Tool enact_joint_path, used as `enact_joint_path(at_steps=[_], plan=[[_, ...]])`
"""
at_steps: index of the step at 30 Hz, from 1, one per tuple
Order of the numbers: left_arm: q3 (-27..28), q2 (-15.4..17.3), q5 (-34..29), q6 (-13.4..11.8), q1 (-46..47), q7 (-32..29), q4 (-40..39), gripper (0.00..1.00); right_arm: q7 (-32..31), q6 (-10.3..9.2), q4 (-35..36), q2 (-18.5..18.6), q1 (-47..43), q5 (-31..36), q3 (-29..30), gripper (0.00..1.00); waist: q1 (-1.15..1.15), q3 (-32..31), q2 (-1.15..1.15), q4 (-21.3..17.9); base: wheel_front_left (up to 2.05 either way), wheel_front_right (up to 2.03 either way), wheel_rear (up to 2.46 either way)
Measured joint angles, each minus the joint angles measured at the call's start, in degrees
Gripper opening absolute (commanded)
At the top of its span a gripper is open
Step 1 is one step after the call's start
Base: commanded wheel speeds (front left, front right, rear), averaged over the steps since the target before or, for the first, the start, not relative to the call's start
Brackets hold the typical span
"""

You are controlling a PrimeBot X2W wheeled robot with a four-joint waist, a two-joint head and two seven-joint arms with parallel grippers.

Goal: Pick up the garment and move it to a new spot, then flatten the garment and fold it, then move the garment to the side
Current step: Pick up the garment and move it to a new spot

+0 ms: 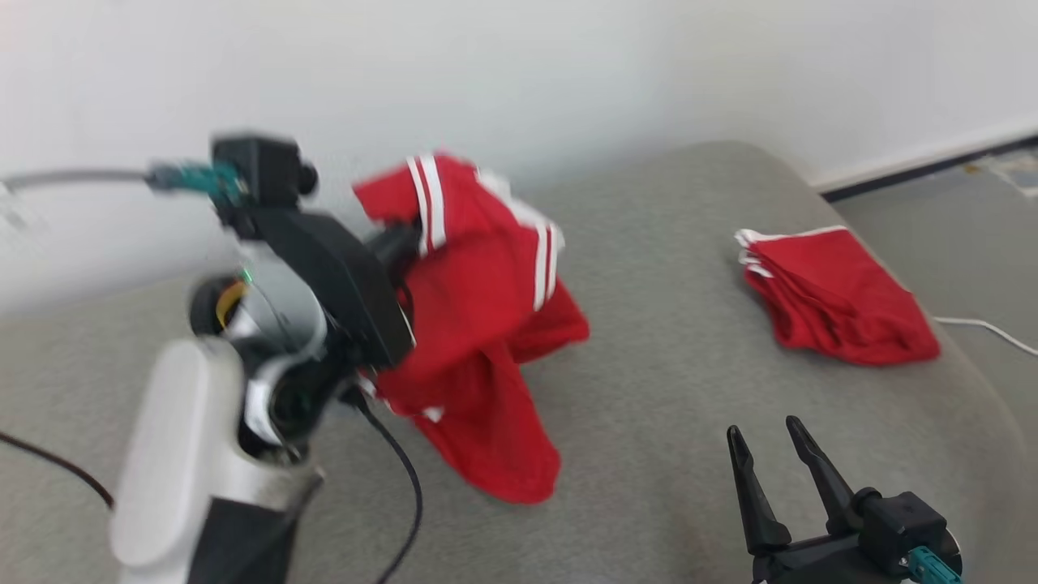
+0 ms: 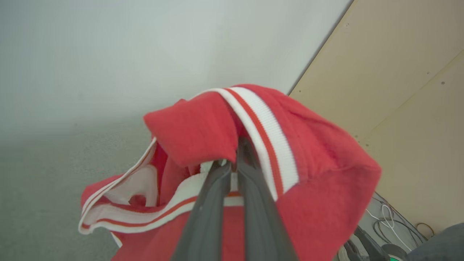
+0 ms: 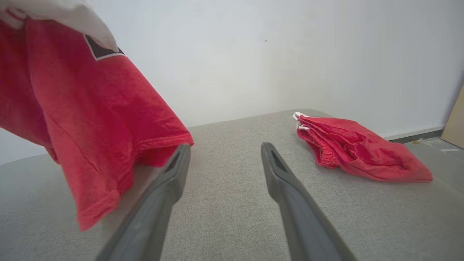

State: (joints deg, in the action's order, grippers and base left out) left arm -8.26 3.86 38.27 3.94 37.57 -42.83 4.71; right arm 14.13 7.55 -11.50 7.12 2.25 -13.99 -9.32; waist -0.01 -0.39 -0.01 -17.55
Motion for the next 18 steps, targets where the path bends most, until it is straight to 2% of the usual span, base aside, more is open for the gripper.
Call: enact_joint_path(at_steps=[7,10,14,15,16,17,18], plan=[[-4.39,-0.89,-0.94,-2.42,-6.82,10.74,8.91,0.0,-0.03,0.0,0.15,0.04,0.3,-0.14,-0.79,1.0,0.0,1.11,0.0,-4.51,0.0,0.0,0.0],[-6.47,-0.9,-4.46,-3.43,-8.87,15.91,13.76,0.0,-0.09,0.0,0.23,0.02,0.8,-0.14,-1.31,1.0,0.01,2.02,0.01,-5.48,0.0,0.0,0.0],[-9.21,-0.93,-7.71,-3.36,-11.01,20.87,20.46,0.0,-0.35,0.0,0.09,0.09,0.79,-0.15,-1.49,1.0,0.02,3.02,0.01,-5.76,0.0,0.0,0.0],[-9.69,-0.92,-8.21,-3.37,-11.24,22.15,21.67,0.32,-0.46,0.0,0.07,0.12,0.75,-0.2,-1.45,1.0,0.01,3.1,0.01,-5.58,0.0,0.0,0.0],[-10.21,-0.89,-8.77,-3.28,-11.33,23.3,23.03,0.71,-0.49,0.0,0.08,0.15,0.73,-0.21,-1.57,1.0,0.01,3.14,0.01,-5.33,0.0,0.0,0.0],[-10.8,-0.9,-9.45,-2.85,-11.41,24.15,24.06,1.0,-0.51,0.0,0.14,0.16,0.73,-0.22,-1.59,1.0,0.01,3.16,0.01,-5.04,0.0,0.0,0.0],[-11.2,-0.94,-9.64,-2.81,-11.54,24.9,25.03,1.0,-0.52,0.0,0.19,0.2,0.73,-0.22,-1.59,1.0,0.01,3.16,0.01,-4.72,0.0,0.0,0.0]])
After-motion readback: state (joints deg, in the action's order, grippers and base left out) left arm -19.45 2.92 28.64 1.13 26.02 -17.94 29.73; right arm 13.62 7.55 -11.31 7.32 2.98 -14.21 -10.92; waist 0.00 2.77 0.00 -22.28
